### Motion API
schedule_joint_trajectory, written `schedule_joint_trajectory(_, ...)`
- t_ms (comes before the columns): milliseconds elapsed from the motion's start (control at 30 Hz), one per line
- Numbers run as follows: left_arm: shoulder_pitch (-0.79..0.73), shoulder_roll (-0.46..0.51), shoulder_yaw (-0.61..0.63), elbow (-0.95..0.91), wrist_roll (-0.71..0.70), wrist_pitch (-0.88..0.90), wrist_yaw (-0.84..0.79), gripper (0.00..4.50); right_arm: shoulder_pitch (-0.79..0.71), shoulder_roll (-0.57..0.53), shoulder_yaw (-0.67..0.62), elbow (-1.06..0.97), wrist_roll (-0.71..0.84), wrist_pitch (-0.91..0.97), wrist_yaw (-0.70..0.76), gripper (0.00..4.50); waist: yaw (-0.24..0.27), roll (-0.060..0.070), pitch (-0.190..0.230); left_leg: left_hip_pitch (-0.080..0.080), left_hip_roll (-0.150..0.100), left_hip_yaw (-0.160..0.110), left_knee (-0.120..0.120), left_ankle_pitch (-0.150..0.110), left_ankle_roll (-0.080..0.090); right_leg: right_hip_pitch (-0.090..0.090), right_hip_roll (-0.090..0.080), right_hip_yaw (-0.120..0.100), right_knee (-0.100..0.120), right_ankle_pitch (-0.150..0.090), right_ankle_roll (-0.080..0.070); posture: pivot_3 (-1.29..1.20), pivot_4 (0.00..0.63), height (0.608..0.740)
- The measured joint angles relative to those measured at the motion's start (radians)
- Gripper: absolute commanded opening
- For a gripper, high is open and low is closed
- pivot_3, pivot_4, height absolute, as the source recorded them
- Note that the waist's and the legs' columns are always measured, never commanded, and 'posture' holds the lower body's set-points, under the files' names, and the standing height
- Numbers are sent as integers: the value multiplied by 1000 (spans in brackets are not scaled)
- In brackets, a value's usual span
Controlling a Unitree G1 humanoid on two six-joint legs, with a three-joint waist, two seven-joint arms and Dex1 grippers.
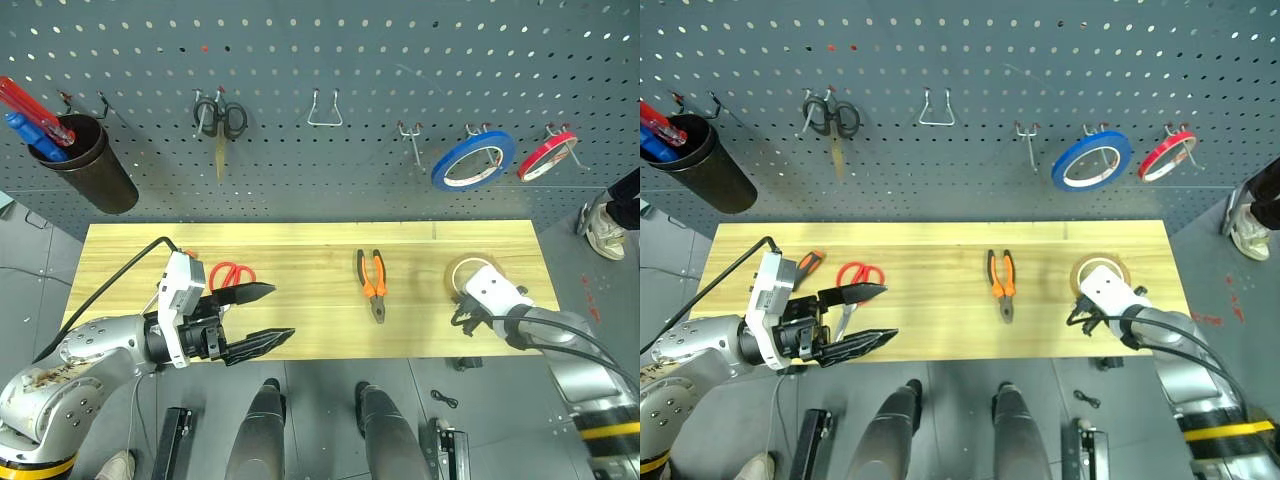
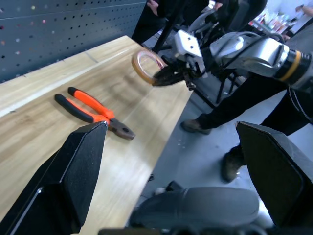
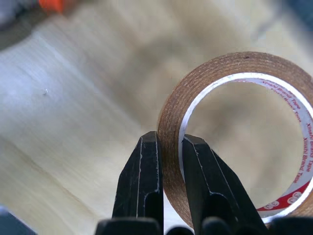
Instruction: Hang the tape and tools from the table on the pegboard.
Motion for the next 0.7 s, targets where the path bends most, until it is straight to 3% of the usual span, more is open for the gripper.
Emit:
schedule_joint_trajectory(200, -20, -2, 32, -2, -90, 43, 92, 4500, 164, -30, -42, -284, -118, -166, -69, 254, 3, 0, 0, 0, 0, 0, 0, 1, -1, 0, 0, 0, 0, 0, 0, 127, 334, 740)
schedule_joint_trajectory(367, -39, -4, 47, -4, -215, 84, 201, 4500, 217, -31, -53, -376, -285, -353, -176, 254, 2, -1, 0, 0, 0, 0, 0, 2, -4, 0, 0, 0, 1, 0, 0, 127, 334, 740)
schedule_joint_trajectory(600, -178, 45, 62, 24, -529, 122, 414, 4500, 20, -10, -43, -382, -363, -462, -217, 254, -4, -1, -1, 2, 0, -1, 1, 6, -4, 0, 0, 0, 5, 1, -1, 125, 335, 740)
schedule_joint_trajectory(700, -216, 55, 64, 45, -577, 120, 474, 4500, -41, 4, -31, -366, -363, -463, -207, 254, -5, -1, -1, 2, -1, -1, 0, 6, -4, 1, 0, 0, 5, 1, -1, 123, 333, 740)
